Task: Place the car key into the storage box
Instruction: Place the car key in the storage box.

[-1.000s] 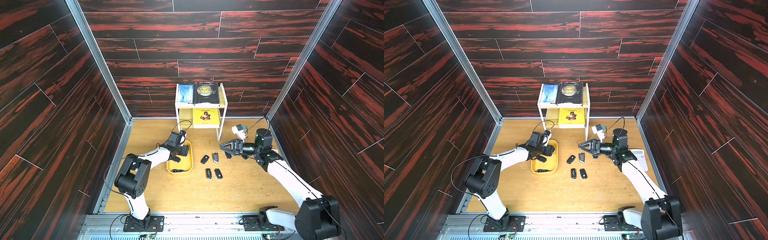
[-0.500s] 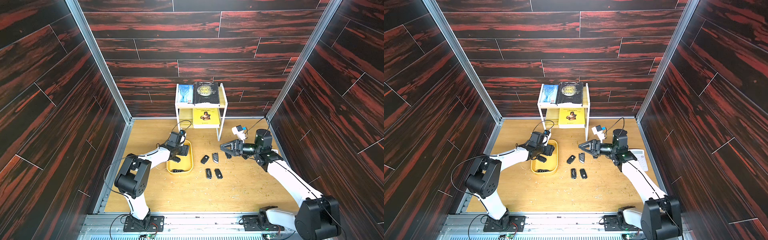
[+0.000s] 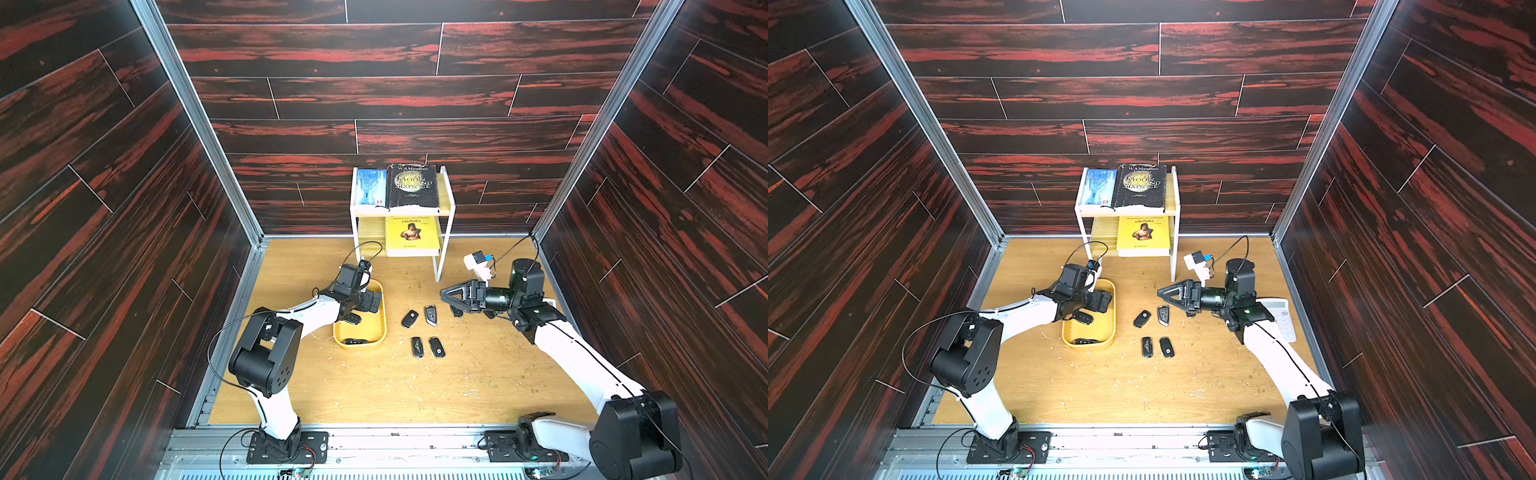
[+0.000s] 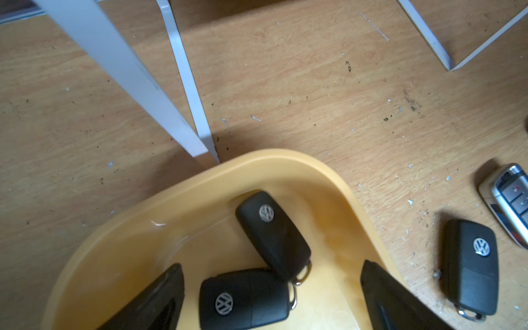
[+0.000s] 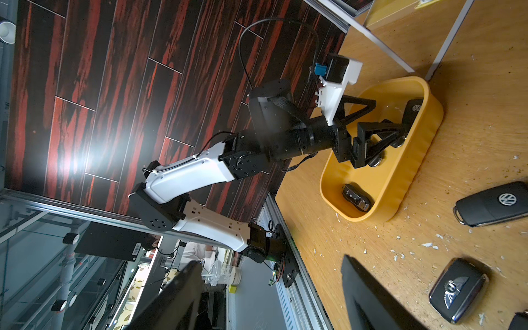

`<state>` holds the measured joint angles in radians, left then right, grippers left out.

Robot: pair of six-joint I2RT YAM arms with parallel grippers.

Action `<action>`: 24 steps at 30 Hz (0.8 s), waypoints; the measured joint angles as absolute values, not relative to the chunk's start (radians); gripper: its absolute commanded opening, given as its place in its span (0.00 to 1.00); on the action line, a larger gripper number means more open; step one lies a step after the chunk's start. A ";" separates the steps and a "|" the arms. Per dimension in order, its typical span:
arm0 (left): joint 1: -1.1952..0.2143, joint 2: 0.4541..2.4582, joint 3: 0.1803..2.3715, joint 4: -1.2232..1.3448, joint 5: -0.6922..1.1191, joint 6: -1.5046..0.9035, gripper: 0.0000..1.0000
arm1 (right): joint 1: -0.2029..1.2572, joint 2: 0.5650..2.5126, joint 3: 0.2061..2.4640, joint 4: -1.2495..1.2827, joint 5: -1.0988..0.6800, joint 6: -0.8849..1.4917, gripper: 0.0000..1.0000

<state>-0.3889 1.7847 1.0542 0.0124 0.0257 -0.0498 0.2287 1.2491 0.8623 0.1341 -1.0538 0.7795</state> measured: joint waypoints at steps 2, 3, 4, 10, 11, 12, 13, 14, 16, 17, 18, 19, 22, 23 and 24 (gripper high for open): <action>-0.389 1.761 1.032 0.012 0.029 -0.052 1.00 | 0.228 1.249 0.862 0.134 -1.053 0.776 0.81; -0.389 1.738 1.018 0.011 0.034 -0.053 1.00 | 0.228 1.249 0.862 0.134 -1.053 0.773 0.81; -0.389 1.715 1.008 0.010 0.037 -0.054 1.00 | 0.228 1.249 0.862 0.133 -1.052 0.772 0.81; -0.389 1.452 0.966 0.010 0.103 -0.053 1.00 | 0.224 1.264 0.881 0.057 -1.011 0.708 0.79; -0.389 1.396 0.966 0.010 0.111 -0.054 1.00 | 0.224 1.274 0.899 0.012 -0.988 0.678 0.78; -0.389 1.355 0.967 0.010 0.115 -0.057 1.00 | 0.224 1.284 0.918 -0.025 -0.963 0.650 0.78; -0.389 1.305 0.969 0.005 0.116 -0.062 1.00 | 0.224 1.297 0.945 -0.073 -0.929 0.619 0.78; -0.389 1.260 0.977 -0.009 0.116 -0.072 1.00 | 0.224 1.311 0.974 -0.120 -0.891 0.584 0.78; -0.389 1.195 1.002 -0.047 0.101 -0.105 1.00 | 0.224 1.328 1.018 -0.203 -0.802 0.521 0.79; -0.389 1.166 1.024 -0.074 0.092 -0.130 1.00 | 0.224 1.333 1.034 -0.242 -0.755 0.494 0.80; -0.389 1.147 1.051 -0.109 0.084 -0.152 1.00 | 0.224 1.336 1.046 -0.273 -0.714 0.472 0.81; -0.389 1.133 1.090 -0.160 0.084 -0.176 1.00 | 0.224 1.339 1.058 -0.310 -0.664 0.448 0.83; -0.389 1.143 1.267 -0.344 0.095 -0.234 1.00 | 0.224 1.353 1.086 -0.403 -0.526 0.392 0.84; -0.389 1.152 1.331 -0.403 0.107 -0.253 1.00 | 0.224 1.361 1.092 -0.426 -0.482 0.377 0.84; -0.389 1.154 1.366 -0.438 0.118 -0.266 1.00 | 0.225 1.370 1.099 -0.450 -0.440 0.363 0.86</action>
<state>-0.3889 1.1538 1.3663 -0.4381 0.1181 -0.2657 0.2253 1.3705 1.0992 -0.4503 -0.4404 0.3634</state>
